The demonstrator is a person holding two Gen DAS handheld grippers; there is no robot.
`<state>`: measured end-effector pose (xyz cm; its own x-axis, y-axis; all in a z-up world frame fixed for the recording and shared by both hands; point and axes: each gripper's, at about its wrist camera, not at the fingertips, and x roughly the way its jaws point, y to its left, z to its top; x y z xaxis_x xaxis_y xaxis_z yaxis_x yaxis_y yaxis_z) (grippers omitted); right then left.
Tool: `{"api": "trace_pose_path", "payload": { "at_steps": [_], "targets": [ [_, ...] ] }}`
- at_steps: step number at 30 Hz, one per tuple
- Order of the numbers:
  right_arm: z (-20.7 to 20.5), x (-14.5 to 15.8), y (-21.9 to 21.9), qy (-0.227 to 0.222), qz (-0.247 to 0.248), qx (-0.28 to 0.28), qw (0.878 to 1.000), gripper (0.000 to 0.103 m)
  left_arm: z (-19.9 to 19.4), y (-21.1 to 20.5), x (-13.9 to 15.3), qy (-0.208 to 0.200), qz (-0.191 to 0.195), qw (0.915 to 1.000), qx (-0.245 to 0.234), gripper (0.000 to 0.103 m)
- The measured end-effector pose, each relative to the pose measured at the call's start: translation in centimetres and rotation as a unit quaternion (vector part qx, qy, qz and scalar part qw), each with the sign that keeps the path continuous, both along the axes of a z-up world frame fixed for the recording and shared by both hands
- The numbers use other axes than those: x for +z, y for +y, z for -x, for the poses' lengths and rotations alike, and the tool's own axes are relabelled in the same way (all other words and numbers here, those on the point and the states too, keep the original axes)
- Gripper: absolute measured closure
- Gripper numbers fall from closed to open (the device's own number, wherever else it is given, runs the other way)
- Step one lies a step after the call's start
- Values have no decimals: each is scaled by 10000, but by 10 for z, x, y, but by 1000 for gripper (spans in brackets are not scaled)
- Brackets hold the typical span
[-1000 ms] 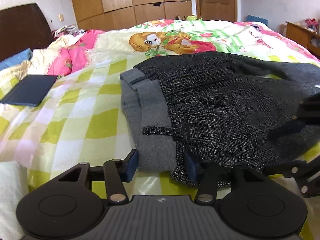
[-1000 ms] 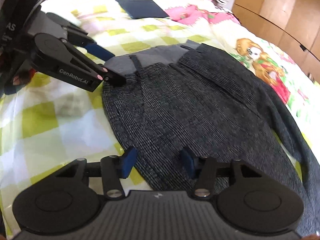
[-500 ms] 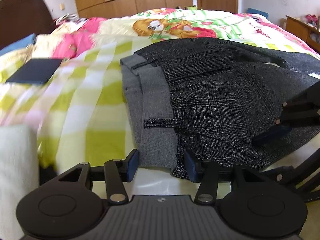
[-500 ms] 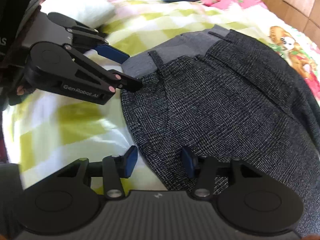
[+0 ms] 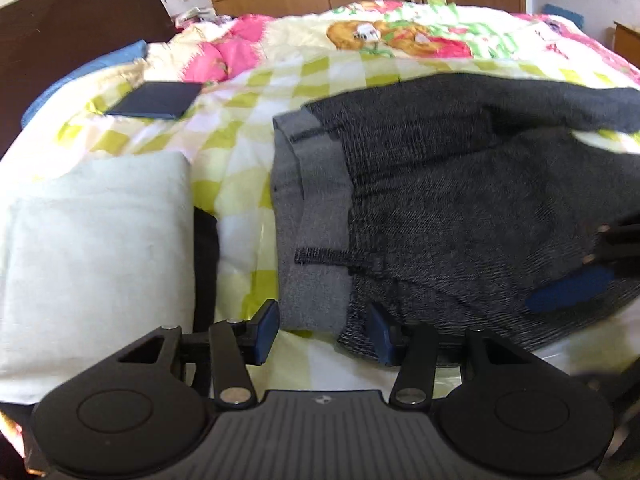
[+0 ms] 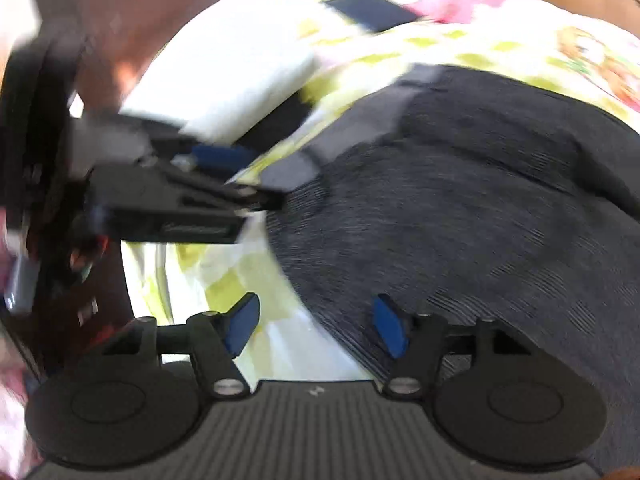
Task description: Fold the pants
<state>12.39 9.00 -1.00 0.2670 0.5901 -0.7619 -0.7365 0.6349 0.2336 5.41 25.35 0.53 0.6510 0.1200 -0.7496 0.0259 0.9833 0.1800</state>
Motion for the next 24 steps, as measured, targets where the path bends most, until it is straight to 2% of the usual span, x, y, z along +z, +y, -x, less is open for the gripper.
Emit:
{"api": "trace_pose_path", "payload": {
  "at_steps": [4, 7, 10, 14, 17, 19, 22, 24],
  "targets": [
    [-5, 17, -81, -257, -97, -1157, 9929, 39, 15, -23, 20, -329, -174, 9993, -59, 42],
    [-8, 22, -167, -284, -124, -2416, 9699, 39, 17, -56, 27, -455, 90, 9983, -341, 42],
    [-2, 21, -262, -365, -45, -3738, 9268, 39, 11, -109, 22, -391, 324, 9949, -875, 42],
    [25, 20, -370, -554, -42, -5151, 8553, 38, -1, -188, 9, -189, 631, 9840, -1657, 42],
    [40, 14, -430, -586, -147, -5930, 8029, 37, -15, -243, 4, -106, 737, 9734, -2169, 42],
    [45, 7, -472, -509, -321, -6291, 7750, 38, -24, -275, 0, -84, 753, 9672, -2425, 42],
    [40, -8, -515, -272, -812, -6647, 7422, 37, -37, -311, -6, 99, 827, 9592, -2703, 42],
    [44, -17, -539, -182, -1040, -6837, 7221, 37, -43, -334, -12, 187, 708, 9551, -2870, 42]
  ]
}}
